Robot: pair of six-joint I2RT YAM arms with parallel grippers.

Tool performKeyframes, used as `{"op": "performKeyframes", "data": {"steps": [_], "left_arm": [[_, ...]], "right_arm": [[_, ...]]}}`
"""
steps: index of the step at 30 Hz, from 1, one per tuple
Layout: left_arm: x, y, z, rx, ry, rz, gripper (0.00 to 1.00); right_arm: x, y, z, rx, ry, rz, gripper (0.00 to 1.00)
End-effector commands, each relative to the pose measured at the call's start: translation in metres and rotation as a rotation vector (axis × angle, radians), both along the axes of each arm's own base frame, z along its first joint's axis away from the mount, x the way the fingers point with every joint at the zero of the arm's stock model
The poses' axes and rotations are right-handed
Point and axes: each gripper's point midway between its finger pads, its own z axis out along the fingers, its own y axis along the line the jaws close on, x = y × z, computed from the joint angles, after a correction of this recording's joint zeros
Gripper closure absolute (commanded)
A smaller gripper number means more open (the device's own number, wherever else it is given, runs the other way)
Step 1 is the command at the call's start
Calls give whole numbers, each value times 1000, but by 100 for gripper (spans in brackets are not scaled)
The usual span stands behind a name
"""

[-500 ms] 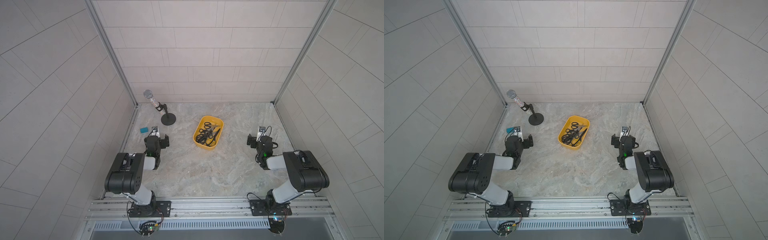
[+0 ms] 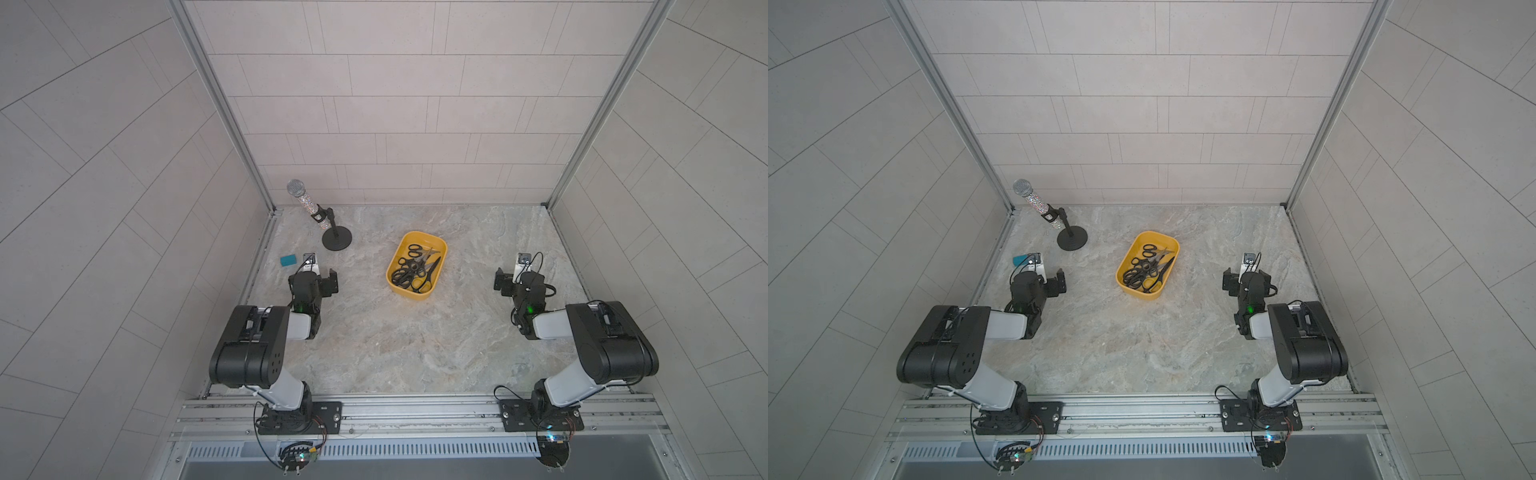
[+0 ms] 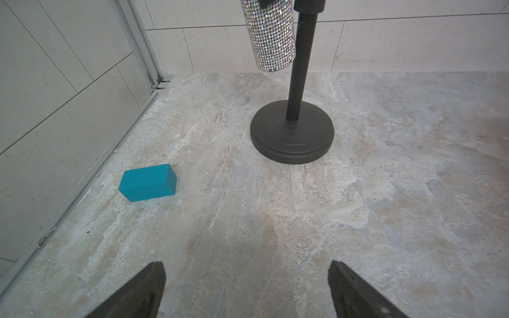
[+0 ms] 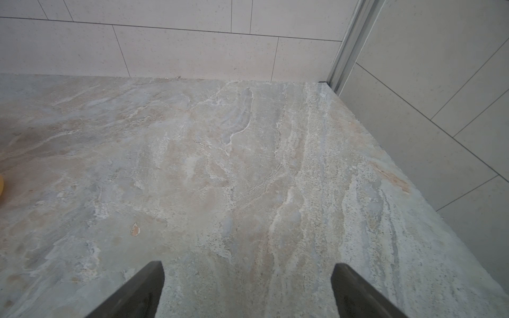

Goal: Take the scissors out of the storage box
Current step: Pick up the scissors from the storage box.

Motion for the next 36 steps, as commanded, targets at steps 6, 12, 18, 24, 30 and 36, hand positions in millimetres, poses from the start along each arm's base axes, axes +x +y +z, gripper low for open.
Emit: {"op": "performKeyframes", "data": {"steps": [6,12,18,24,30,36], "left_arm": [[5,4,8,-4,-13,21,0],[2,8,31,8,-15,56,0],[1,-24,89,114,5,-42,1],[-10,-87,168,237,18,-291,0],[5,-140,183,-26,43,-576,0],[16,-153,180,12,125,-560,10]], "right_arm": [[3,-1,6,17,-19,12,0],[3,-10,17,27,-20,-34,0],[28,-10,74,14,60,-75,0],[48,28,194,-119,25,-17,0],[71,60,259,112,-170,162,0],[85,62,230,67,41,138,0]]}}
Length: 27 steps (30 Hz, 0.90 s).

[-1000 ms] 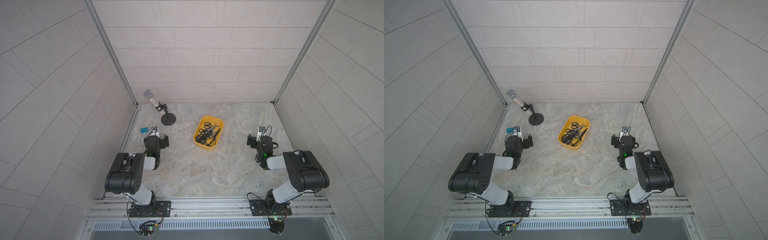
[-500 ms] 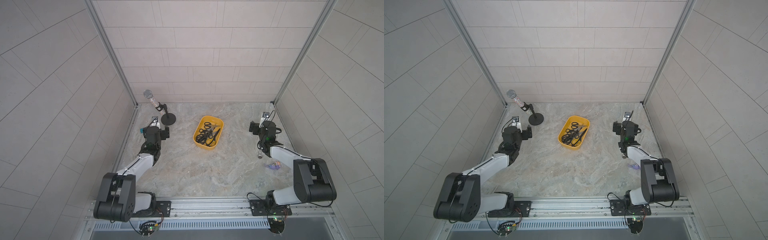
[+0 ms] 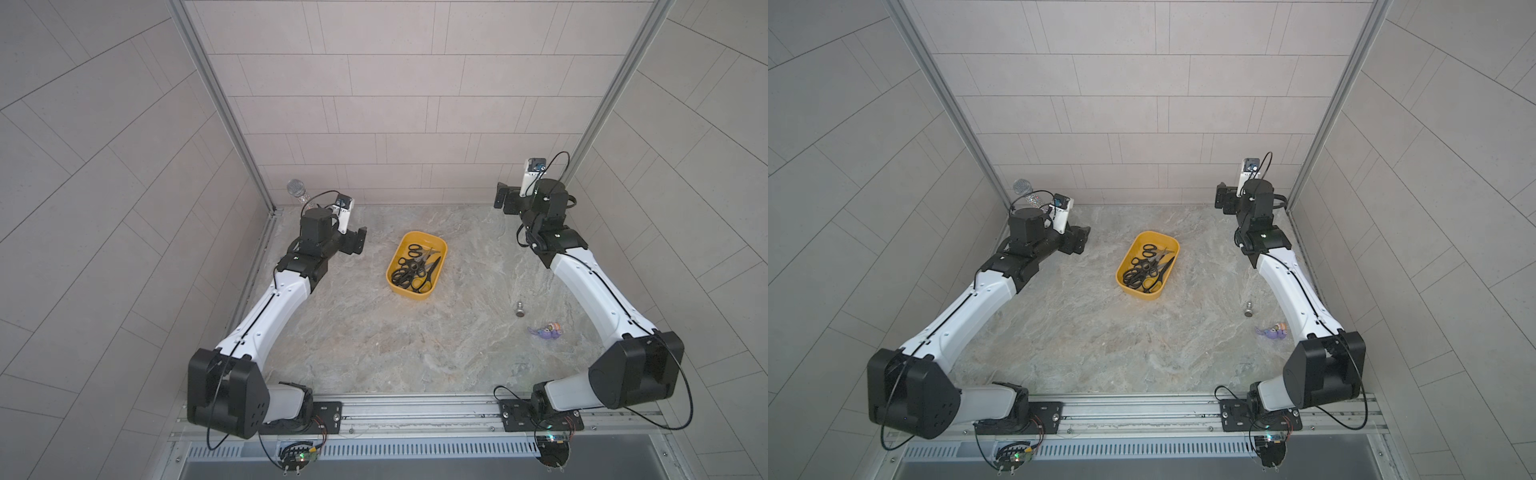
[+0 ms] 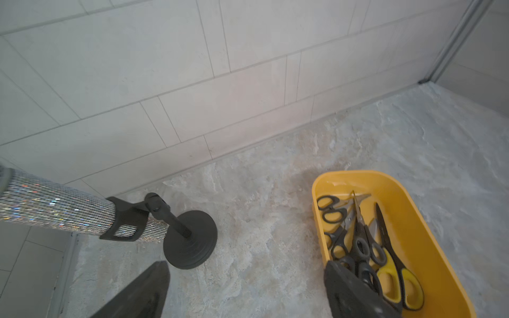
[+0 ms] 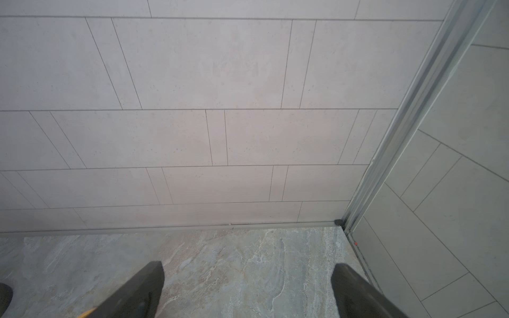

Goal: Take the scissors out of the storage box
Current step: Pick up the scissors from the storage box.

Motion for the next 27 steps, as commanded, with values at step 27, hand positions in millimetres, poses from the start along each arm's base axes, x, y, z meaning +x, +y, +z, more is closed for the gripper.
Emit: {"op": "performKeyframes", "data": {"steps": [27], "left_arm": [[-22,-186,-147,231,435,-24,23]], "right_arm": [[-16,71,-165,127,640,-50,0]]}}
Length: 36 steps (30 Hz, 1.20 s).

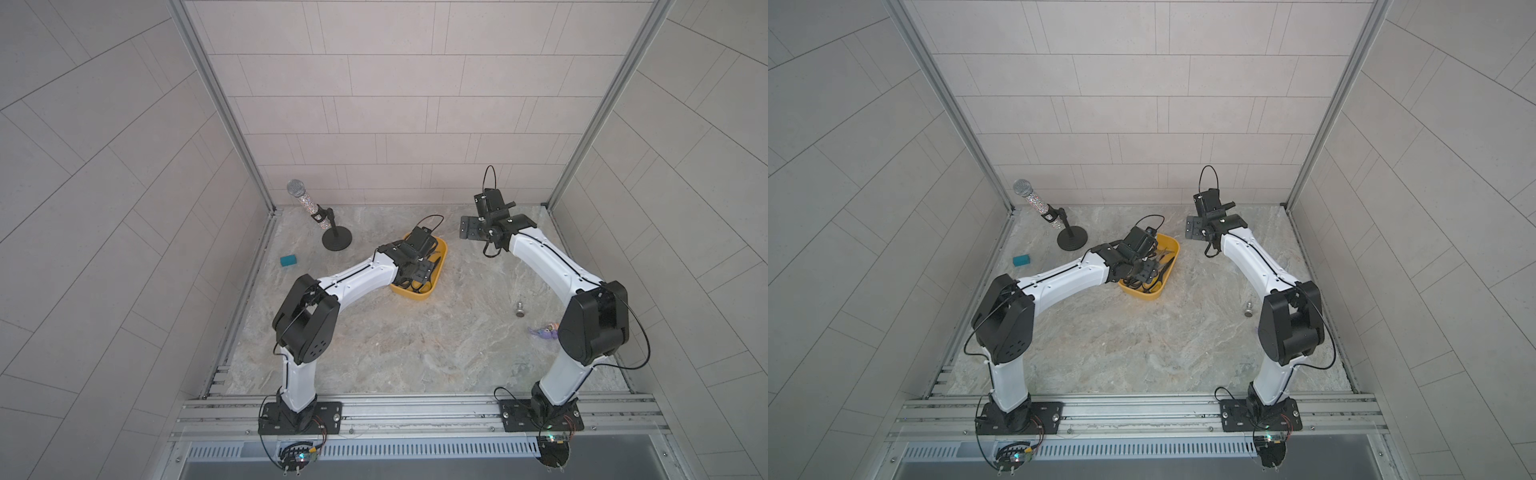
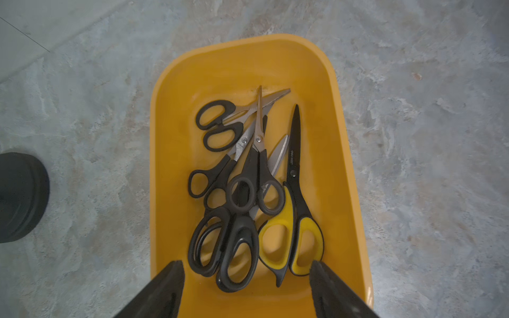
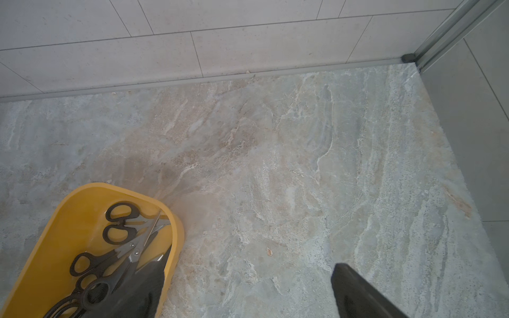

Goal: Take the scissors out of the storage box
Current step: Pick up the scissors from the storage box.

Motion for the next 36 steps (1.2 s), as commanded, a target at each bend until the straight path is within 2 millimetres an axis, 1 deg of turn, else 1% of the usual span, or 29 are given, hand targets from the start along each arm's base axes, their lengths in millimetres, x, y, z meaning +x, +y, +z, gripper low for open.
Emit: {"op": "performKeyframes", "data": {"steps": [1,2,6,9,12,14,16,17,24,28,32,34,36], "left_arm": [[8,-6,-3,31,4,9,24],[10,-6,-6,42,13,15,25],[14,-15,-22,44,40,3,27],[20,-15,-32,77,49,16,32],[25,-14,-38,91,50,26,34],[25,-17,-43,83,60,20,35],[26,-18,-49,86,69,17,40],[26,-18,-51,91,70,19,40],[33,-23,-59,102,65,-4,42],[34,-21,-67,111,78,5,45],[40,-22,-63,103,56,-8,47],[43,-24,-62,101,54,-13,49],[44,-24,-67,103,82,-11,54]], "right_arm": [[-9,5,-10,27,57,4,0],[-9,5,-10,28,57,3,0],[-8,3,-10,34,59,1,0],[-8,0,-9,39,59,-4,0],[-7,-6,-9,42,61,-16,0],[-7,-10,-10,59,67,-25,0],[-7,-13,-14,67,75,-33,1],[-7,-14,-13,68,75,-35,1],[-5,-14,-16,77,82,-32,1],[-4,-12,-18,84,89,-28,2],[-4,-10,-20,91,95,-24,2],[-3,-9,-22,95,100,-22,2],[-3,-9,-22,97,104,-22,3]]}}
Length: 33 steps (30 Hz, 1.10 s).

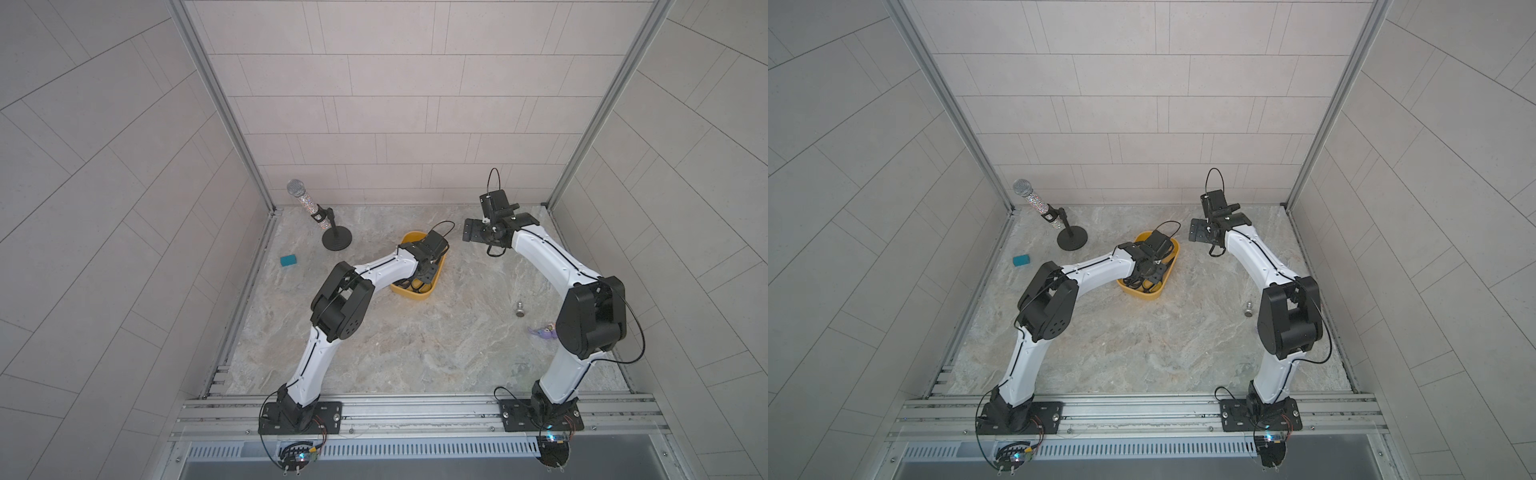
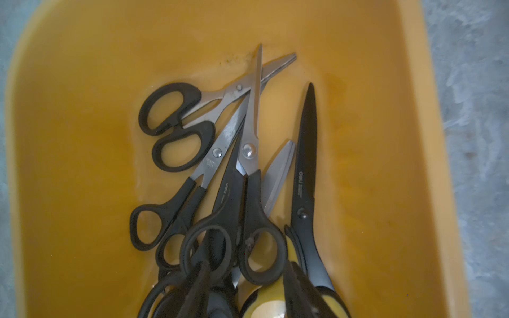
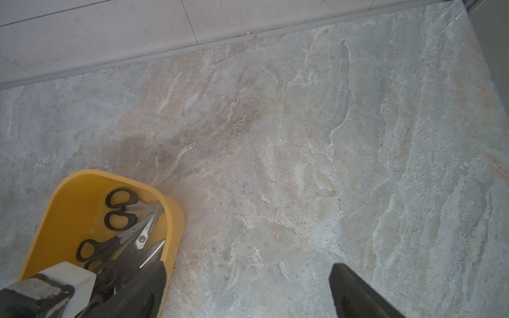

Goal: Take the scissors out of the storage box
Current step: Pick up the scissors from the storage box.

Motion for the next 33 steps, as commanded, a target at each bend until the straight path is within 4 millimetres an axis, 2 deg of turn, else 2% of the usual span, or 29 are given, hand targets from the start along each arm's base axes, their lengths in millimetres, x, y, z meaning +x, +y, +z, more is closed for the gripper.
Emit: {"op": "performKeyframes", "data": {"steps": [1,7,14,19,26,29,32,33], "left_arm": [[6,-1,-6,2,27,-2,54],[-4,10,-21,31,89,22,57],[-3,23,-12,59,60,39,60],[-7,30,-29,72,115,48,65],[-22,36,-50,66,214,66,78],[-22,34,-49,58,216,60,83],[-21,28,-43,23,208,41,100],[-21,26,-41,15,206,37,100]], "right_arm": [[-1,1,-1,6,19,-5,2],[-2,0,0,-2,21,-4,2],[-2,1,-8,8,34,-6,3],[-2,2,-7,12,32,-1,3],[-3,1,-5,15,31,2,3],[-3,2,-7,24,36,1,2],[-2,5,-8,38,41,6,3],[-2,5,-9,40,42,5,3]]}}
